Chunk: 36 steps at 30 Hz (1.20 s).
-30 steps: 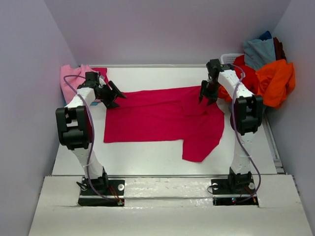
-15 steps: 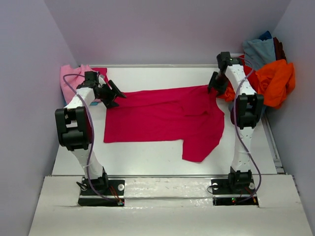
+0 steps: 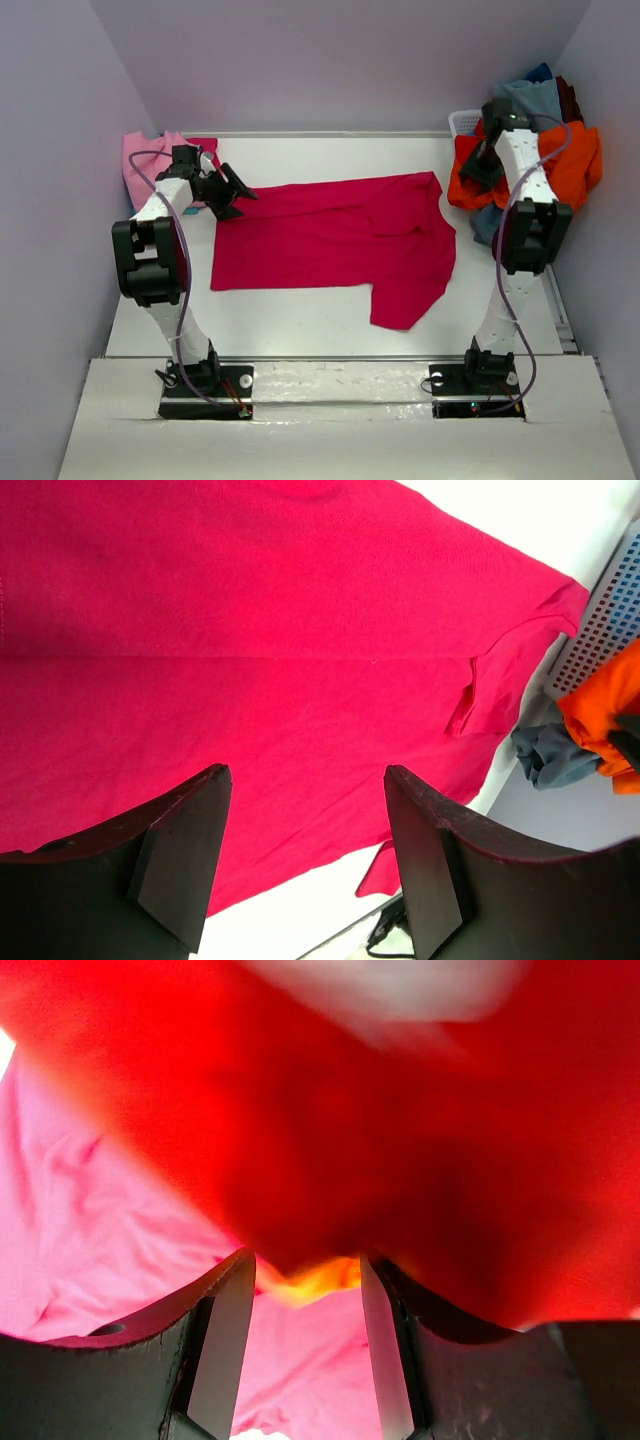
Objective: Fold and stack the t-shirts
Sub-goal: Fold the tshirt
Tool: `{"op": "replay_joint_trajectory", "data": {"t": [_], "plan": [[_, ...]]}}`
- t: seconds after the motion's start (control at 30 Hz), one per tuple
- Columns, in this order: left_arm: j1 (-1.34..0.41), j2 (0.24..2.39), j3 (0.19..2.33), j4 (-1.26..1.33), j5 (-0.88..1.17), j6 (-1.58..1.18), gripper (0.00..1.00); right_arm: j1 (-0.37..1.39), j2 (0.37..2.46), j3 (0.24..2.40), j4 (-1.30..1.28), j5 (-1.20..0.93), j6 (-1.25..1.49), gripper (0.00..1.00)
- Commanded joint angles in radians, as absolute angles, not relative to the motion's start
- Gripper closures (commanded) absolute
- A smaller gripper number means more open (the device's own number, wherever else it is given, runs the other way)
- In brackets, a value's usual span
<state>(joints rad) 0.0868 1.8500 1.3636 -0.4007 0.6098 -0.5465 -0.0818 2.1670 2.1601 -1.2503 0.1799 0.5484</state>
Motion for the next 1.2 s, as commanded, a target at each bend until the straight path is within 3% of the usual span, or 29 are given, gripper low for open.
{"op": "replay_joint_trajectory", "data": {"t": [0.0, 0.27, 0.7, 1.17], "plan": [[0.091, 1.809, 1.367, -0.402, 0.643, -0.528, 0.26, -0.222, 2.039, 2.062, -1.263, 0.359, 0.564, 0.47], [0.091, 1.822, 1.373, -0.403, 0.653, -0.528, 0.26, -0.296, 2.095, 2.025, -1.344, 0.459, 0.618, 0.47], [0.091, 1.821, 1.387, -0.419, 0.652, -0.522, 0.26, -0.405, 2.103, 2.013, -1.342, 0.453, 0.673, 0.48], [0.091, 1.827, 1.39, -0.422, 0.653, -0.52, 0.26, -0.48, 2.143, 1.95, -1.486, 0.646, 0.877, 0.48]]}}
